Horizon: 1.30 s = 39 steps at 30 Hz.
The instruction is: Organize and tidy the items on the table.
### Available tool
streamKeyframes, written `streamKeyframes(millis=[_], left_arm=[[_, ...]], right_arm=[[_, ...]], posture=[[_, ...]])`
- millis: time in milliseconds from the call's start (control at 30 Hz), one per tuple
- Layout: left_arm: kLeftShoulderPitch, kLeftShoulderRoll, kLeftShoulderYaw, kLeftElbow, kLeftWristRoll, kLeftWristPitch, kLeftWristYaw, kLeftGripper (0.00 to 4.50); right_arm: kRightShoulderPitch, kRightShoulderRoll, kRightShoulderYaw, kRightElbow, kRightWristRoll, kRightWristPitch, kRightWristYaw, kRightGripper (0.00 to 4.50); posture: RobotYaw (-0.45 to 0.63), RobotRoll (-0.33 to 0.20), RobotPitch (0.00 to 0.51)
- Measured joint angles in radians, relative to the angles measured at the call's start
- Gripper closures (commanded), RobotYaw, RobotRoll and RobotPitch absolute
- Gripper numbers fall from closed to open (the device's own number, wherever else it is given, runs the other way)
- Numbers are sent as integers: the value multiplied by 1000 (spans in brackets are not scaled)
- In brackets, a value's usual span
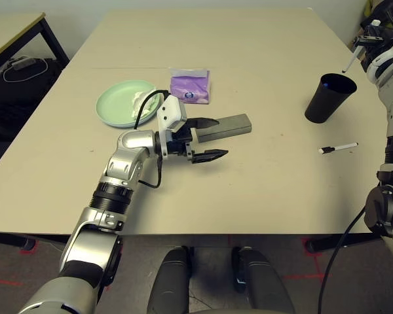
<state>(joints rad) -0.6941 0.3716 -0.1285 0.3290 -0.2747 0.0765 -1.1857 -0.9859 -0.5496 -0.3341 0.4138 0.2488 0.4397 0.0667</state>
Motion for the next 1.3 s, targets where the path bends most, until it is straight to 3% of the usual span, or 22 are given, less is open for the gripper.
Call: streamKeyframes(millis=[600, 633, 933, 1167, 1300], left_arm=[[-32, -18, 37, 30, 0, -14, 90, 0], [-36, -19, 40, 35, 0, -14, 94, 0], [-48, -31, 52, 44, -2, -3, 130, 0], [-56, -31, 63, 44, -4, 14, 143, 0], [-69, -31, 79, 44, -7, 37, 158, 0]], right_arm=[[31, 8, 0, 5, 0, 3, -12, 4085], [32, 8, 1, 5, -1, 4, -13, 3351], [32, 9, 3, 1, -9, 9, -15, 25], [32, 9, 8, 1, -19, 8, -12, 25], [39, 17, 15, -5, -3, -20, 74, 25]], posture=[[76, 0, 99], [76, 0, 99], [81, 0, 99], [83, 0, 101], [84, 0, 103]])
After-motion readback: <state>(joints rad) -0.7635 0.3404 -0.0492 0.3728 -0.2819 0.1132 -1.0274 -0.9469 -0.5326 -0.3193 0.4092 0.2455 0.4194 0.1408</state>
